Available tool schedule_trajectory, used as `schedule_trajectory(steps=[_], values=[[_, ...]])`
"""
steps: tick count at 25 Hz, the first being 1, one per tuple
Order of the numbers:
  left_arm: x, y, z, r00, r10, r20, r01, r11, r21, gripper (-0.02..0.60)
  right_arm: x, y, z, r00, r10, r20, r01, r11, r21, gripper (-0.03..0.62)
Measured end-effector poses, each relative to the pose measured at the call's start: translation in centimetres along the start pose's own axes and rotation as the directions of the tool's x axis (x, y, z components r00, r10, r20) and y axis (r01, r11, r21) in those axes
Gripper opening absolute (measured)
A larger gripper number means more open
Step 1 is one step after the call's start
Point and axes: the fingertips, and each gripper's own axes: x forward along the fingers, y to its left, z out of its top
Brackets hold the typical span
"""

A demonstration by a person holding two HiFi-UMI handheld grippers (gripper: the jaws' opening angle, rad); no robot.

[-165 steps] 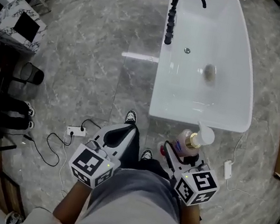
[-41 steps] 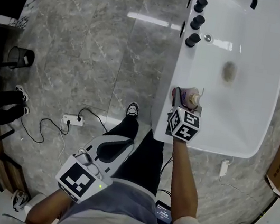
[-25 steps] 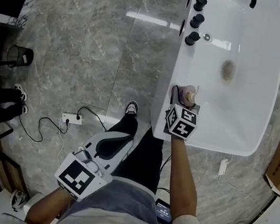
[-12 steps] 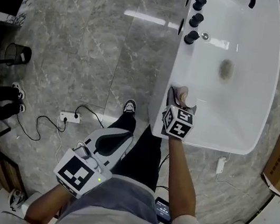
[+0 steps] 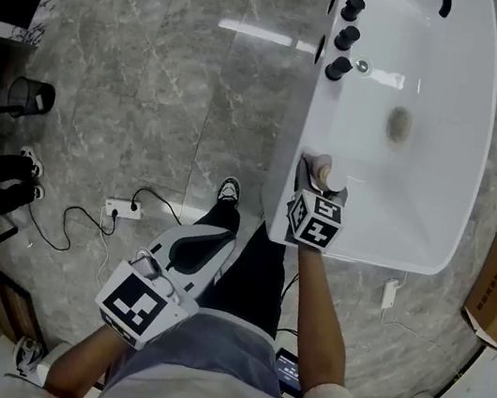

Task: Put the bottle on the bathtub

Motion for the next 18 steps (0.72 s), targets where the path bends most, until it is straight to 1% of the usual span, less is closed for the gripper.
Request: schedule_trajectory(steps=[7, 10, 14, 18], values=[[-0.1, 0.0, -0.1, 1.000, 0.001, 0.008, -0.001, 1.000, 0.017, 0.011, -1.3, 0.2, 0.2, 1.000, -0.001, 0.012, 0.001, 1.000, 0.012, 0.229], [-0.1, -0.3, 0.7, 1.000, -0.003, 0.025, 0.002, 1.000, 0.027, 0.011, -2.0, 0.3, 0.1, 1.000, 0.005, 0.015, -0.005, 1.000, 0.011, 0.229], [-0.2, -0.8, 0.7, 0.999, -0.025, 0.038, 0.023, 0.999, 0.041, 0.011, -3.1, 0.5, 0.1, 1.000, 0.017, 0.019, -0.018, 1.000, 0.008, 0.229], [-0.5, -0.9, 0.8, 0.999, -0.023, 0.041, 0.021, 0.999, 0.036, 0.011, -4.2, 1.0, 0.0, 0.999, 0.031, 0.020, -0.031, 0.999, -0.006, 0.229]])
